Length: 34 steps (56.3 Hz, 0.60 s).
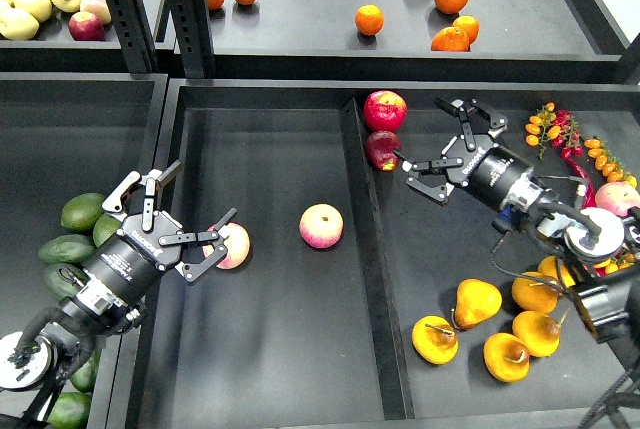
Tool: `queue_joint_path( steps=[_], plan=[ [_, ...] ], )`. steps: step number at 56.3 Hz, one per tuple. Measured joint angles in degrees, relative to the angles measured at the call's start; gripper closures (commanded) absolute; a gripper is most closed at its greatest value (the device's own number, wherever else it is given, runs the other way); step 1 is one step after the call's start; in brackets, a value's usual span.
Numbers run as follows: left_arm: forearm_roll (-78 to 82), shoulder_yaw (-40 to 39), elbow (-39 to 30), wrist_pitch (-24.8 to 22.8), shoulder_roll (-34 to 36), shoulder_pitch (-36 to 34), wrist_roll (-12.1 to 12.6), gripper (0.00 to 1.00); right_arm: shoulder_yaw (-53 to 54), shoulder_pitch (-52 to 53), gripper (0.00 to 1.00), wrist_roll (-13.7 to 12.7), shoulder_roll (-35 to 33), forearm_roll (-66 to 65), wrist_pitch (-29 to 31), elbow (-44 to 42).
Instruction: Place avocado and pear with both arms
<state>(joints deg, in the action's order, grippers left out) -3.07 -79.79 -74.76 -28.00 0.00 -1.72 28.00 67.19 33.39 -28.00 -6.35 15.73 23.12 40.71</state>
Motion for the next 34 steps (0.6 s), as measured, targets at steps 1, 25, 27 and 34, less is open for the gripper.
queue_joint_path(
  steps=[1,25,27,34],
  plan=[
    [0.00,0.02,0.07,0.00,0.00,-0.05,0.00,0.01,0.26,-0.15,0.01,0.00,0.53,-0.04,0.00,-0.11],
    [0.18,0.15,2.60,0.00,0.00,-2.88,0.00,0.01,8.54,-7.48,0.01,2.47,6.35,-1.30,-0.34,0.66],
    [0.18,0.11,2.90,0.00,0.00,-3.15,0.00,0.00,8.85,-8.76,0.01,3.63,6.36,-1.26,-0.89,1.86],
    [0.18,-0.47,3.70,0.00,0.00,-3.59,0.00,0.01,9.18,-13.99,0.01,6.81,6.36,-0.20,-3.81,6.16]
  ],
)
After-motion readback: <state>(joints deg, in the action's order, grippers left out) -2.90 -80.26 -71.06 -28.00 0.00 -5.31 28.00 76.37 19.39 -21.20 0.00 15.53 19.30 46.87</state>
